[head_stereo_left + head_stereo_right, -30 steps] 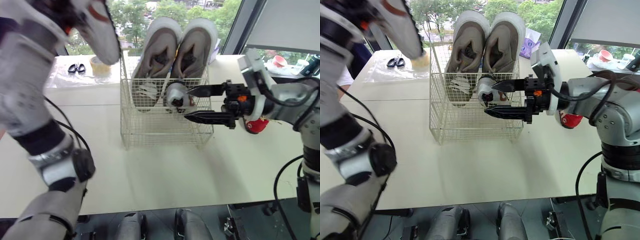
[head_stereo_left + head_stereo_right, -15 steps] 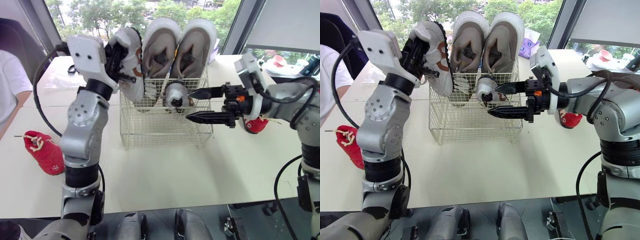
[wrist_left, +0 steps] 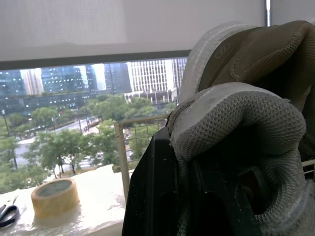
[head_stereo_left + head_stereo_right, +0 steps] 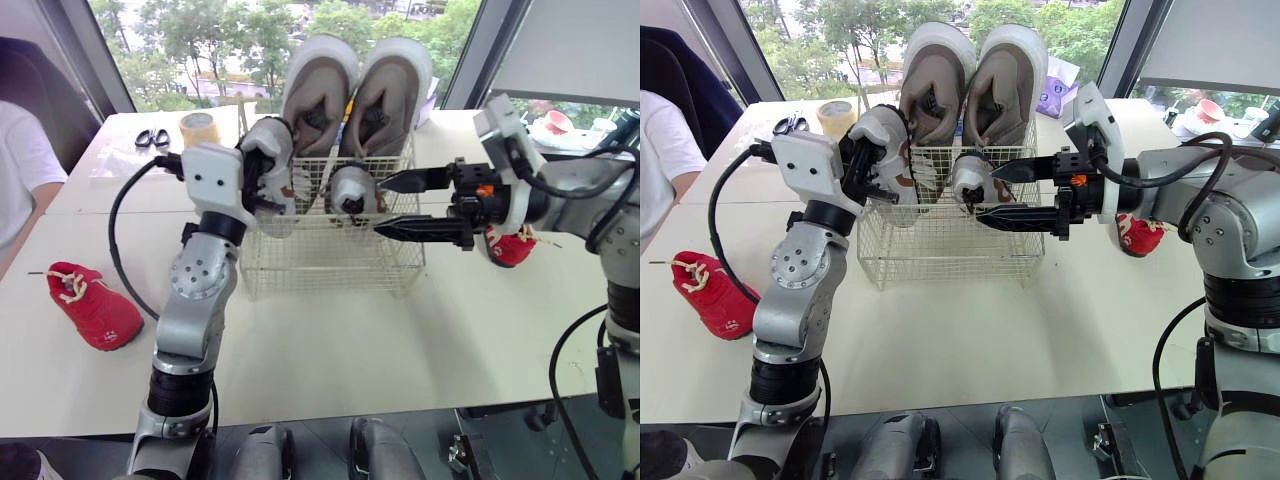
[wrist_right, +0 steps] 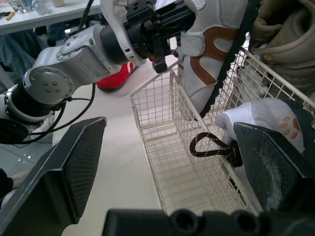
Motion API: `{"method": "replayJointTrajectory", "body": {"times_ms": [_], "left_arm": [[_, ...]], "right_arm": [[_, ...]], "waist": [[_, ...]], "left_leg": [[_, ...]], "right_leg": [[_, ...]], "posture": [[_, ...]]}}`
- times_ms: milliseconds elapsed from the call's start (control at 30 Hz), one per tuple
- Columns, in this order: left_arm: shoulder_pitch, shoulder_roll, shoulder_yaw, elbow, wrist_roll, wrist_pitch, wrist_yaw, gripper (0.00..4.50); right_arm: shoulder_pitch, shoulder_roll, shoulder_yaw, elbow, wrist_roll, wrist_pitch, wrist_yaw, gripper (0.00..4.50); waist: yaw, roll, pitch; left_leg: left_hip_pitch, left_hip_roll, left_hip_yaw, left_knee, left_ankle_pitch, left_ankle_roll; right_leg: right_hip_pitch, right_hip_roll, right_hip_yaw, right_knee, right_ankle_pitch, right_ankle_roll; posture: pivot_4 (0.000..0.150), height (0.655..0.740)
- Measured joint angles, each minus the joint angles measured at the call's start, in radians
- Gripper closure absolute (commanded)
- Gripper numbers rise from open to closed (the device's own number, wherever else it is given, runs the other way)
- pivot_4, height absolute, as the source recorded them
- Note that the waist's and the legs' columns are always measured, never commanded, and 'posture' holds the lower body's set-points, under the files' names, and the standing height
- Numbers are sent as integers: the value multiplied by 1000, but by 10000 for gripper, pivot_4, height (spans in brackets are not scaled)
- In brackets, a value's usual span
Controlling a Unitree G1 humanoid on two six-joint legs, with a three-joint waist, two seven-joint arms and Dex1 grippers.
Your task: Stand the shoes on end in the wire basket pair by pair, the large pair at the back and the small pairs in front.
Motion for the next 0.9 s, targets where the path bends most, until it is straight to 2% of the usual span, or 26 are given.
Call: {"method": "replayJointTrajectory", "body": {"times_ms": [33,100,200,367,533,600,733,800,900], "left_arm": [[6,0,0,-11,0,10,-1,37265],[25,-1,0,-27,-10,33,-11,29708],[46,12,1,-48,-16,90,-26,14438],[87,97,58,-187,-83,241,-91,14438],[75,230,212,-278,-276,446,-202,14438],[61,298,302,-291,-423,560,-262,14438],[57,508,566,-256,-995,776,-348,14438],[58,590,621,-220,-1183,813,-335,14438],[107,701,649,-159,-1391,823,-310,5805]], "right_arm": [[0,0,1,6,-5,-2,2,0],[0,3,5,12,-14,-7,5,0],[-2,7,12,23,-19,-11,20,0],[-3,7,16,40,-36,-19,46,0],[12,6,16,48,-35,-19,70,0],[22,6,14,48,-34,-18,70,0],[39,18,-45,56,6,9,45,0],[38,31,-103,70,51,39,15,0],[34,46,-198,99,126,89,-53,0]], "waist": [[0,0,0],[0,0,0],[0,0,0],[-1,0,0],[-1,0,0],[-2,0,0],[-6,1,1],[-3,1,1],[-1,1,0]], "left_leg": [[0,0,0,0,0,0],[0,0,0,0,0,0],[0,0,0,0,0,0],[-1,0,0,0,0,0],[-1,0,-1,0,0,0],[-1,0,-1,0,0,0],[-2,0,-2,0,4,-7],[-1,0,-2,0,4,-7],[-1,0,-2,0,4,-7]], "right_leg": [[0,0,0,0,0,0],[0,0,0,0,0,0],[0,0,0,0,0,0],[-1,0,0,0,0,0],[-1,0,-1,0,0,0],[-1,0,-1,0,0,0],[-2,0,0,1,0,0],[-2,0,-1,0,0,0],[0,0,-1,0,0,-1]], "posture": [[1500,7400],[1500,7400],[1500,7400],[1500,7400],[1500,7400],[1500,7400],[1500,7400],[1500,7400],[1500,7400]]}}
